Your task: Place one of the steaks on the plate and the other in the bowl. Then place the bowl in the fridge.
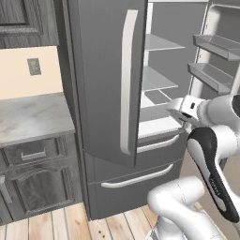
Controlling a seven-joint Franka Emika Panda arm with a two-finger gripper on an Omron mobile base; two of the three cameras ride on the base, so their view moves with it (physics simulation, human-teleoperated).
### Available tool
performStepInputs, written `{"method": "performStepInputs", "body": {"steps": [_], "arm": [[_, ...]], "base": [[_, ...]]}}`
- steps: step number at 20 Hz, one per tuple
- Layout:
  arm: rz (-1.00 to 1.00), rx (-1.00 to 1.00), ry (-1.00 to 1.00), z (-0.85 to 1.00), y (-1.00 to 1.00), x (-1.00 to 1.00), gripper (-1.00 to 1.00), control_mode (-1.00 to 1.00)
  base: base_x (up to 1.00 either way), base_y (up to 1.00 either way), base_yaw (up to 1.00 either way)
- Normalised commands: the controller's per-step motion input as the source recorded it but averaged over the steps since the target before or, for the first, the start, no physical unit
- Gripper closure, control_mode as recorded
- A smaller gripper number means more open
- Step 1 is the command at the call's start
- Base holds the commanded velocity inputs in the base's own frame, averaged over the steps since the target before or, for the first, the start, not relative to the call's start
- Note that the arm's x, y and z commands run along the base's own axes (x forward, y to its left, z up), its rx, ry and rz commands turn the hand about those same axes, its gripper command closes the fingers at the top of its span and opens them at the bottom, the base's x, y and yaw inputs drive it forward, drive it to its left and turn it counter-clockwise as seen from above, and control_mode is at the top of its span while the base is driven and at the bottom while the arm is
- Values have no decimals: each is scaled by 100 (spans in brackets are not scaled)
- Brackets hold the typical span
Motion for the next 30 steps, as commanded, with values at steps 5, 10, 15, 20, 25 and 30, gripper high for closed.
{"method": "performStepInputs", "body": {"steps": [5,10,15,20,25,30], "arm": [[-38,10,1,0,-3,28,100,-100],[-3,21,4,0,-31,34,100,-100],[3,25,2,0,-33,34,100,-100],[-3,5,6,0,6,35,100,-100],[-2,1,10,0,-4,34,100,-100],[12,18,0,-6,-11,42,100,-100]], "base": [[0,0,0],[0,0,0],[0,0,0],[0,0,0],[0,0,0],[0,0,0]]}}
